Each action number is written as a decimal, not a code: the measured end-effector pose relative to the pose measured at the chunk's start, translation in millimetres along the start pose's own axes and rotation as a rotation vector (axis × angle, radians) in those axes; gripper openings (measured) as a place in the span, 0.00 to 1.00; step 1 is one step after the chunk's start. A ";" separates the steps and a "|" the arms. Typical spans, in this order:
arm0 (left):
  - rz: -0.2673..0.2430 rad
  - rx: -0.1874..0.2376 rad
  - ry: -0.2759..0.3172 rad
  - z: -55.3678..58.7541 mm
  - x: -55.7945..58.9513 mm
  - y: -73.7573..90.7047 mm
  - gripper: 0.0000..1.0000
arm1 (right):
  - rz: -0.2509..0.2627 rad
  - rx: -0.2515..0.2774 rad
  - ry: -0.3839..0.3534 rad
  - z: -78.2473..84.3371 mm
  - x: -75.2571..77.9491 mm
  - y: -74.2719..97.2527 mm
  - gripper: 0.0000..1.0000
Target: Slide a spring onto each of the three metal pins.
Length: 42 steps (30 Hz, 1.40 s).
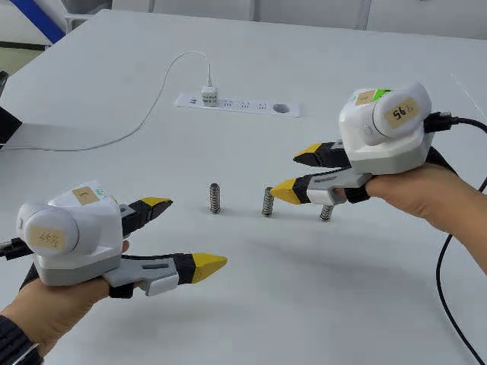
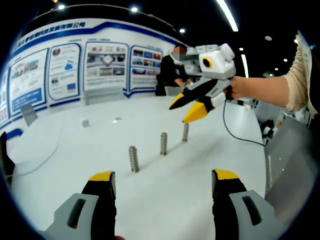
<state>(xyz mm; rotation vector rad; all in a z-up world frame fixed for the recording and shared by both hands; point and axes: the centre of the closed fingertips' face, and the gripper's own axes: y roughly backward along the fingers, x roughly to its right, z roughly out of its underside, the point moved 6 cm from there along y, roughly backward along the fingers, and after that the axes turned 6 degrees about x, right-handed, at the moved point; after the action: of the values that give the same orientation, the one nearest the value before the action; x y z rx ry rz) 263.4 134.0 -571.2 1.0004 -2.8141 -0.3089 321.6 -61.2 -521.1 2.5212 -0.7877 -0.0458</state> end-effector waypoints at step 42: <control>-0.002 0.010 0.006 -4.6 2.2 0.1 0.81 | 0.136 0.114 -0.108 61.4 -3.9 72.4 0.57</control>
<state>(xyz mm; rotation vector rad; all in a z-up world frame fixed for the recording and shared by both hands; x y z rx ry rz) 262.5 131.9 -566.5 1.0049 -2.8123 -0.2919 269.6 -138.0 -541.6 2.5816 -1.0309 -0.0947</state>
